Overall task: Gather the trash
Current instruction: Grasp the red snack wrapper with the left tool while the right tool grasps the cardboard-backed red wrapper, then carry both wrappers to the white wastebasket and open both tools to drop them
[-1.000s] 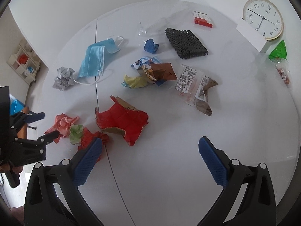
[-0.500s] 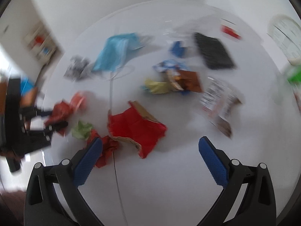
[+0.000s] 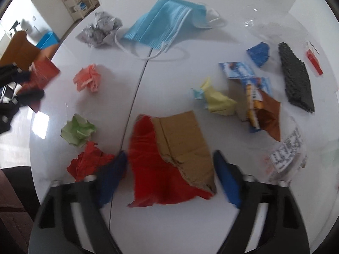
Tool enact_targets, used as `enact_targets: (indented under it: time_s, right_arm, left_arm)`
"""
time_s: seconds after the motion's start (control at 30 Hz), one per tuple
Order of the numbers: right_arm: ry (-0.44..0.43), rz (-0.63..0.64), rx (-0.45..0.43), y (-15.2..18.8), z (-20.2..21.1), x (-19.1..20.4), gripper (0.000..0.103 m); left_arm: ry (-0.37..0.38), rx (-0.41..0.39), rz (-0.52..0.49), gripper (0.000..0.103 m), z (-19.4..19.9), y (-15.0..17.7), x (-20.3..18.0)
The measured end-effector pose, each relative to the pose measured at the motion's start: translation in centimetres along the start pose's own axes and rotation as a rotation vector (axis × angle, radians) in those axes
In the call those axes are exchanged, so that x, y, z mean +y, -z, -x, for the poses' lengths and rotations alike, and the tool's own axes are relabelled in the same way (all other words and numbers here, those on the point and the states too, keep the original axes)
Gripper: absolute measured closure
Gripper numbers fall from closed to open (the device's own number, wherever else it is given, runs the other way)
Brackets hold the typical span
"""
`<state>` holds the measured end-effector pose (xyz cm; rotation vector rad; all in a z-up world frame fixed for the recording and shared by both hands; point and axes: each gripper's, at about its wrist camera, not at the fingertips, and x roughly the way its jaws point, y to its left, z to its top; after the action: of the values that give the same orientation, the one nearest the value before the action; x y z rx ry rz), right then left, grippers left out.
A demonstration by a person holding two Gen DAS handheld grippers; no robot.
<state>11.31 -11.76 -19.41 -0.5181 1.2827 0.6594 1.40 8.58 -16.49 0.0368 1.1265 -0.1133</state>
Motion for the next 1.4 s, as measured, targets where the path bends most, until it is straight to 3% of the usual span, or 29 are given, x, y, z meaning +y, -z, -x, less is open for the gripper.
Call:
enact_targets:
  time_s: [0.07, 0.3, 0.53, 0.63, 0.73, 0.83, 0.97, 1.13, 1.33, 1.37, 1.4]
  right_arm:
    - [-0.004, -0.005, 0.013, 0.2, -0.3, 0.3, 0.054]
    - [0.010, -0.107, -0.022, 0.4, 0.2, -0.7, 0.055]
    - [0.016, -0.232, -0.150, 0.5, 6.3, -0.8, 0.055]
    - [-0.028, -0.209, -0.225, -0.8, 10.2, 2.1, 0.055]
    - [-0.091, -0.170, -0.273, -2.3, 11.8, 6.4, 0.055]
    - [-0.168, -0.101, -0.302, -3.4, 13.3, 11.7, 0.055]
    - [-0.230, -0.028, -0.307, -6.0, 12.5, 17.3, 0.055]
    - [-0.288, 0.028, -0.261, -9.9, 9.4, 22.7, 0.054]
    - [-0.309, 0.100, -0.192, -12.8, 5.0, 28.7, 0.053]
    - [-0.305, 0.108, -0.183, -13.1, 4.5, 29.6, 0.044]
    - [-0.302, 0.116, -0.177, -13.4, 4.0, 30.3, 0.028]
  left_arm:
    - [-0.005, -0.011, 0.034, 0.063, 0.9, 0.4, 1.0]
    - [-0.080, -0.022, 0.161, 0.063, 3.6, 3.3, 6.9]
    - [-0.154, 0.026, 0.279, 0.062, 3.6, 6.7, 13.3]
    - [-0.163, 0.087, 0.336, 0.061, 1.5, 8.1, 16.1]
    - [-0.172, 0.162, 0.391, 0.032, -0.4, 9.1, 18.3]
    - [-0.180, 0.166, 0.449, 0.029, -0.5, 9.9, 20.0]
    - [-0.174, 0.098, 0.521, 0.021, 2.6, 10.3, 21.2]
    - [-0.219, -0.022, 0.589, 0.009, 8.7, 11.2, 22.2]
    - [-0.278, -0.089, 0.613, 0.008, 13.5, 12.5, 22.9]
    - [-0.295, -0.090, 0.607, 0.008, 13.9, 12.7, 23.1]
    - [-0.305, -0.091, 0.605, 0.008, 14.3, 12.8, 23.2]
